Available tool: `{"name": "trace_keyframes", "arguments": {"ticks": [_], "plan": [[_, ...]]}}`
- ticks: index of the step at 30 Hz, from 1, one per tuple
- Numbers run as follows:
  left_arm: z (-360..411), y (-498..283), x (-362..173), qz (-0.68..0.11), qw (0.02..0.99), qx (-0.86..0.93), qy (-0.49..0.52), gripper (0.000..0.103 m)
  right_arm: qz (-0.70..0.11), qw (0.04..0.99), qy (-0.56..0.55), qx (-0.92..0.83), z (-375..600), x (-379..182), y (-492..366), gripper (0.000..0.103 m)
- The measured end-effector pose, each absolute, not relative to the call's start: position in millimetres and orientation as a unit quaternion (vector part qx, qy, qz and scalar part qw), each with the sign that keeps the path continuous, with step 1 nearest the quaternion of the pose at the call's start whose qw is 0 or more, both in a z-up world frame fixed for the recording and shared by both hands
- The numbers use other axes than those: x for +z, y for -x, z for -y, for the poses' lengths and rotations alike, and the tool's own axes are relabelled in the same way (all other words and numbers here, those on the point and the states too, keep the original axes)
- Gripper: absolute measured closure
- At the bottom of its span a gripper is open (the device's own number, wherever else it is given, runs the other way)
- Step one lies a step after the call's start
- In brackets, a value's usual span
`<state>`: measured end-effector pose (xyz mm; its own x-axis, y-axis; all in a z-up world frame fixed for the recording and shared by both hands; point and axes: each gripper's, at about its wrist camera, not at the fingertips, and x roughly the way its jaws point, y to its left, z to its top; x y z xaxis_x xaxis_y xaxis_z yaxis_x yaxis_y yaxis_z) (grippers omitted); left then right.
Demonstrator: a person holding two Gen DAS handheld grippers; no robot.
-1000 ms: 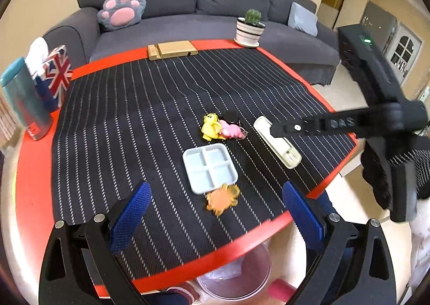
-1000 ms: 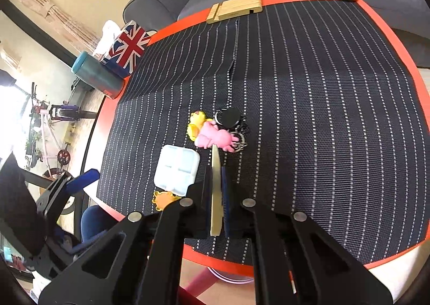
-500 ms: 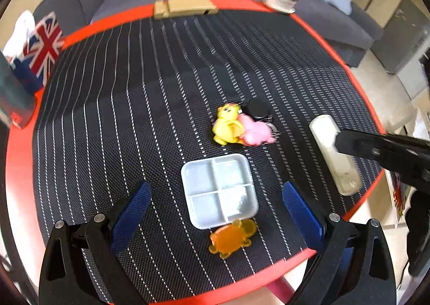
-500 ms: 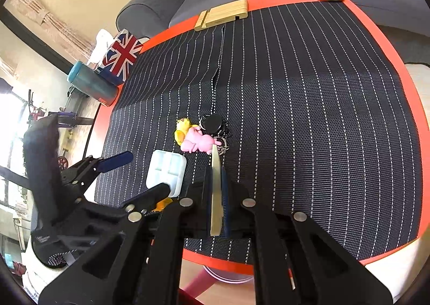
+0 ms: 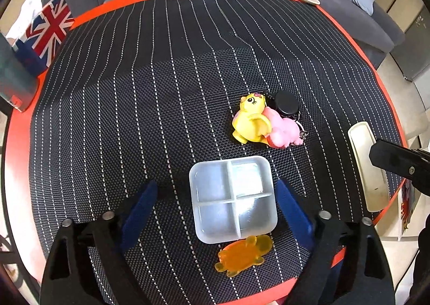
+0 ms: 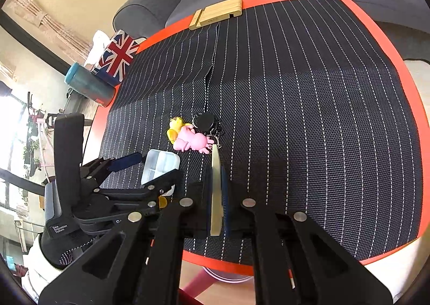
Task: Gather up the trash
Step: 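Grasp the white four-compartment tray with the left gripper while the right gripper holds the stick, then carry tray and stick over the bin while the right gripper opens to drop the stick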
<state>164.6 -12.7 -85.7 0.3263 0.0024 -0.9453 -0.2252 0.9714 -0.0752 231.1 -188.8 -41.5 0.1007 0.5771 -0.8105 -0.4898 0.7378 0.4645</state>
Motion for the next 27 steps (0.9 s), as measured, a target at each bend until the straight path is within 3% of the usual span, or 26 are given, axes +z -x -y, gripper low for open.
{"name": "trace_keyframes", "arguments": {"ticks": [4, 27], "plan": [[10.5, -160.7, -81.4, -0.573, 0.812, 0.067, 0.090, 0.042, -0.566, 0.740, -0.038, 0.361, 187.3, -41.8, -230.4, 0.097], [-5.6, -128.9, -43.9, -0.476, 0.875, 0.056, 0.063, 0.044, -0.530, 0.758, -0.003, 0.380, 172.8, -24.0, -203.0, 0.097]]}}
